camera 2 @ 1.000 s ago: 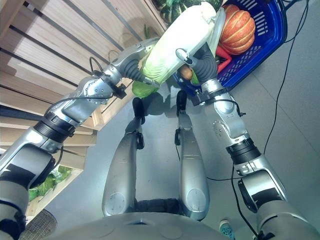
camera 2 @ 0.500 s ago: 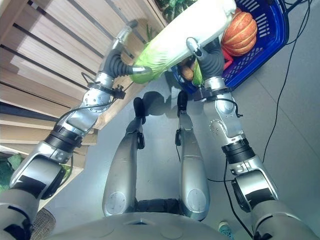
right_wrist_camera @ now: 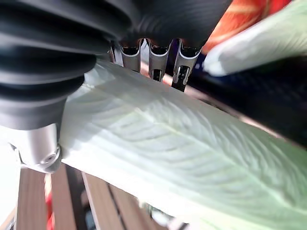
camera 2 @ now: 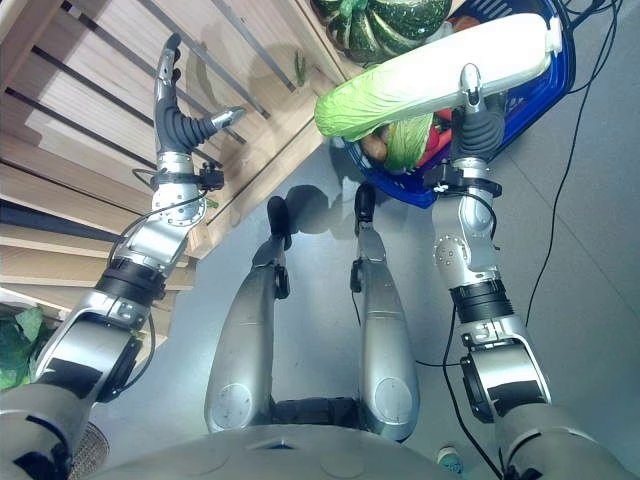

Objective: Pick up fruits and vegetables into the basket

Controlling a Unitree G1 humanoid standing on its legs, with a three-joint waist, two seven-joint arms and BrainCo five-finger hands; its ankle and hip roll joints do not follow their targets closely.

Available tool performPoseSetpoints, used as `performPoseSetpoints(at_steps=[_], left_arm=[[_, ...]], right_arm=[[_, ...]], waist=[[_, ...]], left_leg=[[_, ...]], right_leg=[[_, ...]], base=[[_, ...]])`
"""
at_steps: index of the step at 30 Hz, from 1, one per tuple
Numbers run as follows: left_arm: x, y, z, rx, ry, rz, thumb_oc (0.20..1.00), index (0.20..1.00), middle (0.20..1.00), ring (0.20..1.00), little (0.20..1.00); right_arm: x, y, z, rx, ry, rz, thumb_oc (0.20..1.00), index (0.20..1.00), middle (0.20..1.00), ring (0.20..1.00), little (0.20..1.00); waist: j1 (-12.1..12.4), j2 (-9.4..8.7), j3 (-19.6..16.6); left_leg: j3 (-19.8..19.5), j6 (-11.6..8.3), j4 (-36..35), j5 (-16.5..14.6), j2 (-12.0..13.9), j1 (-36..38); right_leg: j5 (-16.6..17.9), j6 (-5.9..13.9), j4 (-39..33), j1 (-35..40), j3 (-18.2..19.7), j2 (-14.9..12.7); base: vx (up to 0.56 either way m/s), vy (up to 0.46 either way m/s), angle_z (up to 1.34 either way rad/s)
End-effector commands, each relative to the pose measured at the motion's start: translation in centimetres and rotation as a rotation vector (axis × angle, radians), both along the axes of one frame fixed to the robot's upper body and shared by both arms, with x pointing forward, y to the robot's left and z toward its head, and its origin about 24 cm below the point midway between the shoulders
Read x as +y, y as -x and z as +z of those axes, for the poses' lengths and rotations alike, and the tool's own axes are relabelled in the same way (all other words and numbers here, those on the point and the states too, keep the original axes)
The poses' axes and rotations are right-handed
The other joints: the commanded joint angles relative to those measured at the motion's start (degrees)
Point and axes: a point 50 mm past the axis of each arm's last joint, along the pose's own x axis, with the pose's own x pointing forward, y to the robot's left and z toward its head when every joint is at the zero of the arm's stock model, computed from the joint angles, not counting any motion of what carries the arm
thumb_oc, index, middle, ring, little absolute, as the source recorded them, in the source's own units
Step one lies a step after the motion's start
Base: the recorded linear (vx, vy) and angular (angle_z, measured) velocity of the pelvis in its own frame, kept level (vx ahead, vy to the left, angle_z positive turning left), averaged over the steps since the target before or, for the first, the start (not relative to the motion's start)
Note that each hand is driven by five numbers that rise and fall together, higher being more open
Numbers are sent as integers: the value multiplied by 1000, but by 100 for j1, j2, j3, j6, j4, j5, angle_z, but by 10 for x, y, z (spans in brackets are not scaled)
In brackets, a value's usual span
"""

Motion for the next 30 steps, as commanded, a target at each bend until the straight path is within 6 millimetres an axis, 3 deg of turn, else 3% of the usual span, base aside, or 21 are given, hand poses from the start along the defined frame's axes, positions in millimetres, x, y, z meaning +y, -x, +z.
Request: performPoseSetpoints(at_steps=[1,8,12,13,21,30], left_arm=[[11,-1,13,-76,81,32,1000,1000,1000,1000,1000],[19,-11,14,-36,66,62,1000,1000,1000,1000,1000],[22,-17,15,-2,45,76,1000,1000,1000,1000,1000],[25,-21,13,28,32,90,1000,1000,1000,1000,1000],[34,-27,10,90,0,105,1000,1000,1000,1000,1000],[29,-26,9,81,-15,86,1000,1000,1000,1000,1000]], right_arm=[[-42,7,9,-38,-58,-156,200,200,200,200,200],[-86,-9,-11,124,-130,-270,200,200,200,200,200],[-108,-12,-12,170,-160,-305,200,200,200,200,200],[-122,-13,-15,216,-168,-334,200,200,200,200,200],[-147,-17,-16,406,-110,-368,200,200,200,200,200],[-150,-22,-2,491,-14,-394,200,200,200,200,200]], waist=[[71,23,-250],[151,79,-250],[192,135,-250],[218,175,-250],[298,312,-250],[365,450,-250]], left_leg=[[-191,-38,-400,-5,-137,-98],[-222,-66,-297,-6,-152,-219],[-254,-66,-249,-8,-164,-317],[-263,-60,-203,-27,-166,-350],[-286,-52,-35,-87,-172,-515],[-334,-74,83,-94,-170,-737]], right_leg=[[-651,288,609,-4,-467,178],[-621,285,671,-107,-540,133],[-625,294,748,-217,-574,119],[-641,292,808,-270,-583,111],[-728,260,994,-477,-593,96],[-818,231,1192,-735,-589,91]], base=[[0,0,0],[4,-31,1],[10,-55,4],[16,-44,5],[20,-34,0],[10,-10,-1]])
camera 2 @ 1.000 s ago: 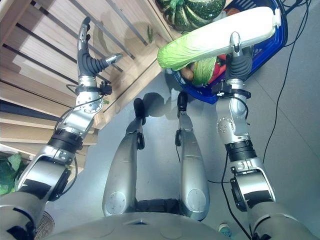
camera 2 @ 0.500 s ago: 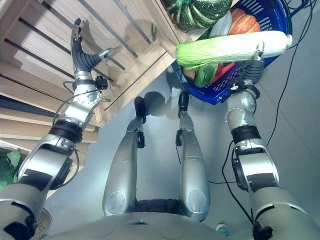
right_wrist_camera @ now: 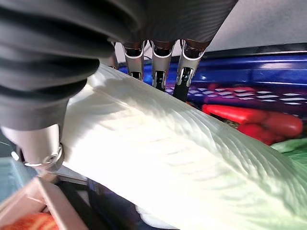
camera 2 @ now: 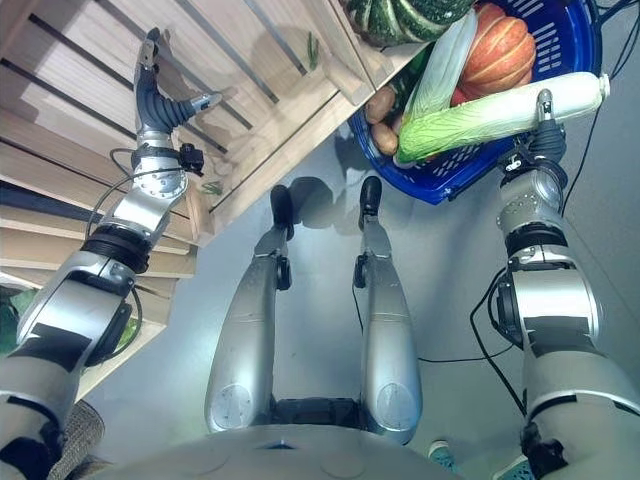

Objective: Pick up fruits and vegetables into the basket

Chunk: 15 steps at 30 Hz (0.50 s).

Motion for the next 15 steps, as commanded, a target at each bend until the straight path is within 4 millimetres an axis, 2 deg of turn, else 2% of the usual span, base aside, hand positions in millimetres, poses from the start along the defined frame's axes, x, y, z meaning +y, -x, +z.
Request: performPoseSetpoints(at_steps=[1,5,15], left_arm=[[2,2,-6,-8,45,10,1000,1000,1000,1000,1000],[-2,0,-1,-16,40,1,1000,1000,1000,1000,1000],[-10,2,7,-57,34,-37,1000,1000,1000,1000,1000]], right_arm=[[-35,13,26,10,168,-80,200,200,200,200,200],[-27,6,40,29,243,-52,200,200,200,200,200],[-16,-4,53,162,357,-22,200,200,200,200,200]], waist=[[76,454,-260],[102,506,-260],[171,658,-260]], left_leg=[[-298,-54,-276,-43,-182,-206],[-316,-65,-228,-32,-170,-339],[-380,-98,-112,-19,-141,-710]], right_leg=[[-845,254,980,-262,-541,109],[-869,259,1072,-411,-549,93],[-944,250,1297,-798,-532,42]], base=[[13,-21,-7],[3,-6,-1],[2,-2,0]])
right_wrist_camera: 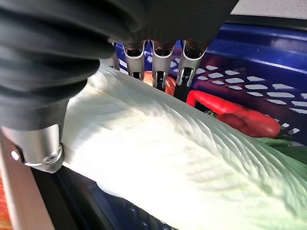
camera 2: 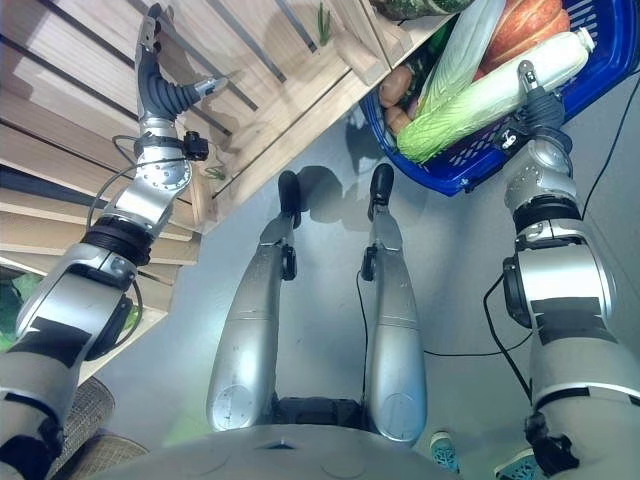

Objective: Pick up fruits and vegetables into the basket

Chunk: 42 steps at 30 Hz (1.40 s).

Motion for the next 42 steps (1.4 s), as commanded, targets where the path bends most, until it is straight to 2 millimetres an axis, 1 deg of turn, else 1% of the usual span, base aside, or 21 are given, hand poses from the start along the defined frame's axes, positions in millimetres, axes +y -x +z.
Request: performPoseSetpoints(at_steps=[1,3,4,5,6,9,12,16,18,27,30,34,36,37,38,39,40,41,42], left_arm=[[0,1,-10,19,32,0,1000,1000,1000,1000,1000],[-1,2,-10,12,33,-9,1000,1000,1000,1000,1000],[-2,2,-9,9,31,-12,1000,1000,1000,1000,1000],[-2,3,-10,6,33,-15,1000,1000,1000,1000,1000],[-3,3,-10,3,34,-19,1000,1000,1000,1000,1000],[-5,5,-10,-5,38,-26,1000,1000,1000,1000,1000],[-6,6,-14,-4,38,-30,1000,1000,1000,1000,1000],[-7,9,-18,-1,29,-31,1000,1000,1000,1000,1000],[-6,9,-20,3,29,-31,1000,1000,1000,1000,1000],[8,14,-29,50,9,-26,1000,1000,1000,1000,1000],[12,15,-33,77,-4,-27,1000,1000,1000,1000,1000],[22,17,-42,129,-33,-26,1000,1000,1000,1000,1000],[30,20,-51,174,-42,-15,1000,1000,1000,1000,1000],[31,21,-51,178,-42,-13,1000,1000,1000,1000,1000],[38,24,-59,217,-44,-10,1000,1000,1000,1000,1000],[39,24,-60,222,-45,-9,1000,1000,1000,1000,1000],[45,27,-68,254,-56,-2,1000,1000,1000,1000,1000],[52,32,-79,295,-52,5,1000,1000,1000,1000,1000],[55,35,-84,314,-49,8,1000,1000,1000,1000,1000]], right_arm=[[-26,10,13,61,119,-89,200,200,200,200,200],[-26,9,14,75,117,-96,200,200,200,200,200],[-26,9,13,85,114,-101,294,294,294,294,294],[-26,9,13,93,113,-106,573,573,573,573,573],[-26,10,12,103,106,-112,1000,1000,1000,1000,1000],[-28,11,8,117,88,-126,1000,1000,1000,1000,1000],[-31,13,0,142,70,-129,1000,1000,1000,1000,1000],[-37,18,-14,180,37,-141,1000,1000,1000,1000,1000],[-39,20,-16,188,34,-147,1000,1000,1000,1000,1000],[-50,31,-40,257,6,-160,1000,1000,1000,1000,1000],[-55,36,-47,268,2,-166,1000,1000,1000,1000,1000],[-59,42,-55,267,35,-182,1000,1000,1000,1000,1000],[-61,44,-57,244,79,-194,1000,1000,1000,1000,1000],[-61,44,-57,240,82,-194,1000,1000,1000,1000,1000],[-60,46,-62,233,108,-196,1000,1000,1000,1000,1000],[-61,47,-62,227,113,-196,1000,1000,1000,1000,1000],[-62,50,-66,218,137,-200,1000,1000,1000,1000,1000],[-63,54,-72,214,163,-197,1000,1000,1000,1000,1000],[-64,56,-76,218,173,-195,1000,1000,1000,1000,1000]], waist=[[-19,598,-275],[-3,624,-275],[5,632,-275],[12,641,-275],[19,652,-275],[26,661,-275],[27,652,-275],[35,637,-275],[37,637,-275],[41,527,-275],[53,495,-275],[87,442,-275],[95,423,-275],[94,421,-275],[94,401,-275],[93,398,-275],[86,389,-309],[82,382,-416],[77,376,-479]], left_leg=[[-387,-59,-311,-5,-129,-259],[-399,-59,-304,-4,-132,-310],[-401,-62,-296,-6,-128,-333],[-404,-63,-290,-5,-126,-356],[-409,-66,-275,-5,-125,-390],[-427,-59,-252,-11,-127,-442],[-433,-52,-238,-19,-126,-419],[-418,-34,-272,-6,-118,-251],[-411,-25,-290,-1,-124,-187],[-294,-1,-573,-7,-126,587],[-257,8,-687,-9,-116,865],[-182,25,-927,-7,-87,1398],[-143,29,-1084,-15,-84,1785],[-141,31,-1111,18,-84,1797],[-93,25,-1206,-30,-73,2114],[-87,27,-1232,-1,-71,2140],[-53,27,-1329,-7,-73,2369],[-21,26,-1400,-52,-73,2572],[-11,25,-1438,-56,-75,2650]], right_leg=[[-918,291,1002,-261,-575,79],[-930,284,1026,-314,-569,77],[-939,282,1038,-333,-568,74],[-945,281,1052,-355,-564,74],[-950,278,1069,-385,-559,73],[-954,270,1100,-440,-552,77],[-960,257,1112,-416,-554,93],[-956,244,1089,-248,-563,122],[-944,246,1070,-193,-572,126],[-834,281,696,544,-578,166],[-808,311,582,794,-592,138],[-772,375,360,1284,-630,83],[-764,415,215,1636,-624,66],[-727,415,179,1652,-626,67],[-769,447,84,1957,-622,44],[-736,448,46,1986,-623,44],[-741,469,-64,2217,-618,32],[-791,496,-134,2422,-620,10],[-795,500,-185,2509,-624,4]], base=[[0,0,0],[0,0,0],[0,0,0],[0,0,0],[0,0,0],[0,0,0],[0,0,0],[-4,16,-1],[-8,35,-2],[-26,53,2],[-25,47,2],[-31,53,2],[-47,71,4],[-35,77,3],[-38,60,1],[-29,102,2],[-5,113,3],[21,126,3],[29,94,1]])
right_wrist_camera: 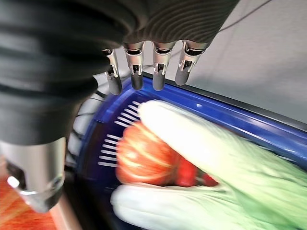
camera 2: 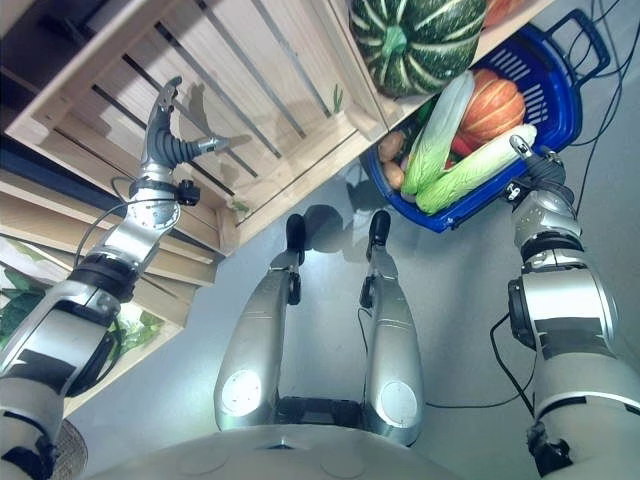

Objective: Pick up fruits and vegetables into the basket

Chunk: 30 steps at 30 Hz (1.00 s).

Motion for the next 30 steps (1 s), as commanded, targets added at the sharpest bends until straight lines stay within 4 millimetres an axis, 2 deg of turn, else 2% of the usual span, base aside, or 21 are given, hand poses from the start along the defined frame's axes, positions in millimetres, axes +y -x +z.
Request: performPoseSetpoints(at_steps=[1,4,5,6,9,11,12,13,15,18,20,24,26,30], left_arm=[[19,9,-10,26,50,41,1000,1000,1000,1000,1000],[30,28,-47,147,55,65,1000,1000,1000,1000,1000],[30,28,-48,152,54,66,1000,1000,1000,1000,1000],[32,36,-63,208,52,68,1000,1000,1000,1000,1000],[34,49,-86,296,59,64,1000,1000,1000,1000,1000],[36,71,-116,415,55,59,1000,1000,1000,1000,1000],[36,73,-119,428,56,60,1000,1000,1000,1000,1000],[39,91,-139,509,74,69,1000,1000,1000,1000,1000],[41,114,-164,608,92,77,1000,1000,1000,1000,1000],[40,141,-189,728,115,81,1000,1000,1000,1000,1000],[38,164,-209,839,149,82,1000,1000,1000,1000,1000],[38,188,-228,970,169,81,1000,1000,1000,1000,1000],[40,208,-241,1064,202,117,1000,1000,1000,1000,1000],[40,231,-256,1178,262,165,1000,1000,1000,1000,1000]], right_arm=[[-23,14,10,-56,142,-26,1000,1000,1000,1000,1000],[-21,30,-18,-27,202,-8,1000,1000,1000,1000,1000],[-21,31,-19,-26,202,-7,1000,1000,1000,1000,1000],[-19,38,-32,0,213,1,1000,1000,1000,1000,1000],[-18,51,-51,48,226,23,1000,1000,1000,1000,1000],[-14,71,-79,114,210,52,1000,1000,1000,1000,1000],[-13,73,-82,122,210,56,1000,1000,1000,1000,1000],[-9,89,-101,171,195,77,1000,1000,1000,1000,1000],[-3,109,-125,244,166,103,1000,1000,1000,1000,1000],[6,134,-152,344,122,128,1000,1000,1000,1000,1000],[17,160,-178,445,66,142,1000,1000,1000,1000,1000],[32,188,-205,576,4,171,1000,1000,1000,1000,1000],[44,206,-221,655,-48,174,1000,1000,1000,1000,1000],[62,226,-239,805,-71,273,1000,1000,1000,1000,1000]], waist=[[-63,310,-526],[-101,254,-860],[-103,252,-871],[-116,225,-1001],[-126,171,-1230],[-138,102,-1513],[-139,97,-1531],[-152,72,-1701],[-168,41,-1914],[-177,15,-2167],[-189,9,-2385],[-195,15,-2544],[-207,21,-2632],[-257,31,-2718]], left_leg=[[5,-56,-802,16,-54,367],[51,-47,-991,-45,-69,816],[51,-46,-1000,-44,-70,827],[71,-47,-1079,-92,-71,1040],[88,-38,-1233,-91,-82,1288],[106,-27,-1437,-98,-90,1664],[106,-27,-1459,-98,-90,1704],[132,-17,-1540,-108,-78,1904],[165,3,-1617,-117,-61,2124],[194,12,-1716,-120,-39,2376],[210,17,-1822,-122,-28,2586],[221,15,-1905,-146,-16,2778],[229,12,-1916,-178,-8,2878],[259,19,-1916,-227,-8,2986]], right_leg=[[-850,505,630,71,-329,50],[-823,526,301,585,-333,-9],[-816,527,282,602,-335,-9],[-818,536,142,853,-340,-23],[-758,543,-117,1183,-349,-26],[-725,549,-393,1645,-349,-1],[-721,550,-423,1691,-350,2],[-704,558,-525,1894,-349,7],[-687,563,-624,2115,-353,17],[-669,565,-758,2389,-365,28],[-662,566,-859,2593,-368,52],[-660,569,-981,2824,-404,64],[-688,562,-1020,2946,-420,64],[-733,546,-1044,3056,-428,53]], base=[[25,99,-4],[32,100,-6],[59,66,-3],[52,45,-2],[88,37,-3],[158,9,-3],[126,17,6],[112,23,7],[143,30,1],[147,32,-11],[151,41,-4],[67,27,3],[52,33,3],[29,32,7]])
